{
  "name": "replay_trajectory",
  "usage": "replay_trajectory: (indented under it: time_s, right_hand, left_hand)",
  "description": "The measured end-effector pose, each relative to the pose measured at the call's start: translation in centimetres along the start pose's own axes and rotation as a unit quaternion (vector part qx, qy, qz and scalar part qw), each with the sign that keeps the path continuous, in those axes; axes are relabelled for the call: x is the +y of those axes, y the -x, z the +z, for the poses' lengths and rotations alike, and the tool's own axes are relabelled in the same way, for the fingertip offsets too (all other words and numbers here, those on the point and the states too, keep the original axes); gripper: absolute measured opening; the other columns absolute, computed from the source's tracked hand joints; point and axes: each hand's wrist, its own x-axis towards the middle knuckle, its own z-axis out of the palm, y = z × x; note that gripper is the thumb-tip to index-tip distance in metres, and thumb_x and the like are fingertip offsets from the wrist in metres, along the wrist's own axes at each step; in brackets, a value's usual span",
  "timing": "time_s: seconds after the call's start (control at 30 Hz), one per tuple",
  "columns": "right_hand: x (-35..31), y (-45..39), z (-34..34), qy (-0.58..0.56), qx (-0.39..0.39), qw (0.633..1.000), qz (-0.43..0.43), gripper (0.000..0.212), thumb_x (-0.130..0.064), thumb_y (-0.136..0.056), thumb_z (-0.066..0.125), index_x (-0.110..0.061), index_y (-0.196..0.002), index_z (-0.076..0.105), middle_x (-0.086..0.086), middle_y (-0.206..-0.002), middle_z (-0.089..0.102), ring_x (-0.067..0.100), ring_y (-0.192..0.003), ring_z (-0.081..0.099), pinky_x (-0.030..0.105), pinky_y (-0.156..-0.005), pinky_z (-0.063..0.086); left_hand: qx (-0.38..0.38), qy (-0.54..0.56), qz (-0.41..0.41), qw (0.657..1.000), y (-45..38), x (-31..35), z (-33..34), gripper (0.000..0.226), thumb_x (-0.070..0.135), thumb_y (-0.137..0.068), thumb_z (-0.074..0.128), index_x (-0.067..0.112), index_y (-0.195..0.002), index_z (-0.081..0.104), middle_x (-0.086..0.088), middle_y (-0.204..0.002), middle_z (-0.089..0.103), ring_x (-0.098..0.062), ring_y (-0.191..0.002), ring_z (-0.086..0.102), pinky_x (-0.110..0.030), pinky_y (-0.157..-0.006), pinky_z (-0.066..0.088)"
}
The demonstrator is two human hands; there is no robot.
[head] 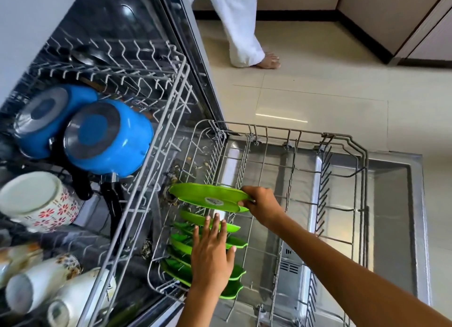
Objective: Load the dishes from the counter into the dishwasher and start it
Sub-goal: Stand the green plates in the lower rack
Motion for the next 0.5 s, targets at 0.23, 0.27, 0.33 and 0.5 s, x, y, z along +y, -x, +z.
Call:
replay_trajectory:
  time_s: [0.23,0.27,0.33,0.5]
  right_hand:
    - [0.2,0.0,1.5,-0.035,0.025,0.999,0.008,0.014,-0.005,-0.082,0.065,0.0,-0.096,0.065,0.013,-0.072,0.061,0.014,-0.069,0.047,0.019,-0.06,0.028]
    - [0.2,0.0,1.5,-0.047,0.029,0.998,0.012,0.014,-0.005,-0.082,0.065,0.0,-0.095,0.066,0.004,-0.066,0.056,0.011,-0.065,0.046,0.016,-0.057,0.029]
    - [0.5,0.0,1.3,-0.064,0.029,0.997,0.023,0.013,-0.004,-0.081,0.067,-0.001,-0.093,0.066,-0.003,-0.063,0.051,0.011,-0.062,0.045,0.007,-0.056,0.032]
    - [1.6,0.1,0.8,-0.035,0.003,0.999,-0.001,0.009,-0.005,-0.079,0.068,0.002,-0.083,0.064,0.011,-0.065,0.059,0.025,-0.065,0.052,0.022,-0.061,0.038]
  left_hand:
    - [0.037,0.003,-0.01,0.999,-0.1,-0.1,1.0,0.072,0.04,-0.056,0.085,0.013,-0.119,0.064,-0.009,-0.131,0.056,-0.029,-0.12,0.053,-0.055,-0.095,0.038]
    - [0.043,0.003,-0.009,0.999,-0.1,-0.1,1.1,0.072,0.039,-0.057,0.085,0.013,-0.12,0.064,-0.008,-0.131,0.056,-0.029,-0.12,0.053,-0.054,-0.096,0.036]
    - [0.056,0.006,-0.007,0.998,0.0,-0.2,1.3,0.072,0.039,-0.058,0.085,0.013,-0.121,0.063,-0.008,-0.133,0.054,-0.029,-0.121,0.052,-0.053,-0.097,0.035]
    - [0.076,0.011,0.008,0.997,0.1,-0.5,1.4,0.072,0.036,-0.059,0.085,0.012,-0.122,0.062,-0.008,-0.135,0.052,-0.03,-0.123,0.05,-0.055,-0.097,0.034]
